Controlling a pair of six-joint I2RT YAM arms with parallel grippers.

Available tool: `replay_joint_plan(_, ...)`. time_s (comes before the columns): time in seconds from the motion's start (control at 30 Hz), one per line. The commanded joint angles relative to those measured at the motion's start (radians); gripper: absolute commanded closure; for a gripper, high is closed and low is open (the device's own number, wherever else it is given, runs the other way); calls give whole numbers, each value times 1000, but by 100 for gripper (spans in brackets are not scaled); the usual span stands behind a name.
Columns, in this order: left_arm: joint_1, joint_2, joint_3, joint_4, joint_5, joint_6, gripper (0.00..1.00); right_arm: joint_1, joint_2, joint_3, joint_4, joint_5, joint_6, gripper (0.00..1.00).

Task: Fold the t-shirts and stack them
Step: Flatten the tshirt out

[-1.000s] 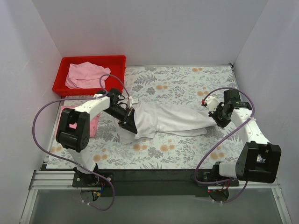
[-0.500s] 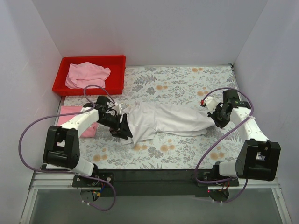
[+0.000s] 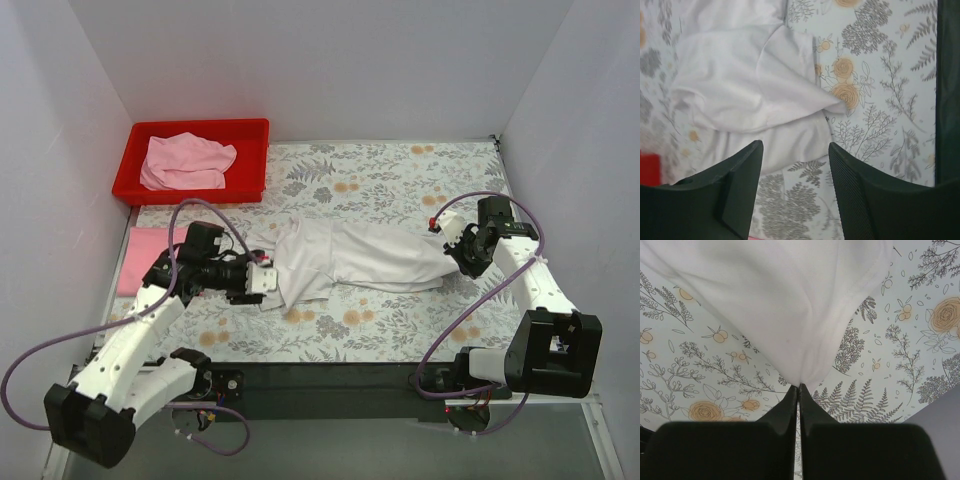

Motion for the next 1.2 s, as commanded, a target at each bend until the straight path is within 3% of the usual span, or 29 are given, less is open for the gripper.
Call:
replay_joint_plan(0.0, -76, -94, -85, -36, 18, 596, 45, 1, 7, 6, -17, -25, -4, 99)
replay_joint_plan(0.13, -225, -85, -114, -50, -83, 791, 42, 3, 22, 5, -18, -37, 5, 99)
replay_joint_plan(0.3, -463, 5, -162, 62, -328, 743, 44, 3, 34, 0, -21, -38, 7, 99)
replay_joint_plan(0.4, -509, 77, -146, 76, -372, 726, 45, 3, 37, -4, -21, -42, 8, 99)
replay_joint_plan(0.77, -554, 221, -163, 168, -523, 766, 50, 3, 57, -1, -23, -57, 17, 99)
replay_joint_plan(1.03, -560, 211, -226, 235, -488, 792, 67, 3, 69, -3, -20, -60, 16, 99)
replay_joint_plan(1.13, -560, 212, -261, 296, -480, 740, 74, 3, 71, 0, -21, -61, 16, 99)
replay_joint_plan(1.17, -560, 217, -260, 313, -480, 671, 81, 3, 71, 3, -21, -60, 16, 99)
